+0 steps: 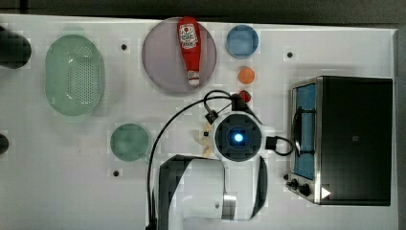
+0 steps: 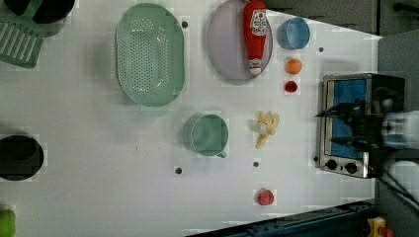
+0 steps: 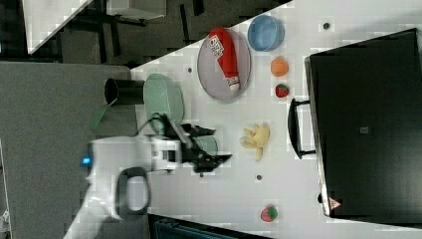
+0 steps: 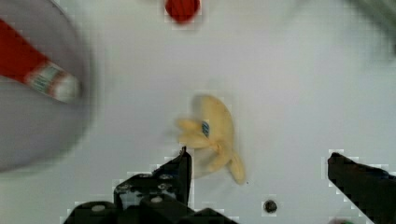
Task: Pick Banana and place it in mug.
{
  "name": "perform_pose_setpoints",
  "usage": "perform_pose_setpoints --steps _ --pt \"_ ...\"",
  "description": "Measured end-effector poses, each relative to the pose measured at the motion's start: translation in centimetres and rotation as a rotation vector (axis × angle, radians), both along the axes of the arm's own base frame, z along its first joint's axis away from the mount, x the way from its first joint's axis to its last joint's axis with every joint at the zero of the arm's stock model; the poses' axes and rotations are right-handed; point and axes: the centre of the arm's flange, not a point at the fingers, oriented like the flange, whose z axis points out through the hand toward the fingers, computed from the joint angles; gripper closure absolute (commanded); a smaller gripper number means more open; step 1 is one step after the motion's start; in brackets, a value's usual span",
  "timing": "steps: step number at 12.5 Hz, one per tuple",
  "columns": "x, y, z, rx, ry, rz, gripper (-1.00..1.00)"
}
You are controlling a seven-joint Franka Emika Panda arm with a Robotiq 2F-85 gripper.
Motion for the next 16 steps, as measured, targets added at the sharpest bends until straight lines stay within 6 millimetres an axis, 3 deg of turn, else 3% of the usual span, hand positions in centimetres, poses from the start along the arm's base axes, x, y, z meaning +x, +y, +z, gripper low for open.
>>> perform_pose_setpoints --steps 2,4,6,11,12,16 --pt "-1.8 0.9 -5.6 0.0 0.016 0.025 -1.0" --pt "-1.6 0.9 -8.9 0.011 0.052 0.012 -1.0" --pt "-1.1 0.5 -11.2 0.008 0.048 0.008 -1.0" --pt "1.2 1.9 -13.7 0.005 -0.094 0.051 -1.0" --pt "1.1 1.9 -14.7 0.009 -0.092 0.045 -0.92" --pt "-1.1 2.1 -19.5 0.016 0.017 0.04 0.04"
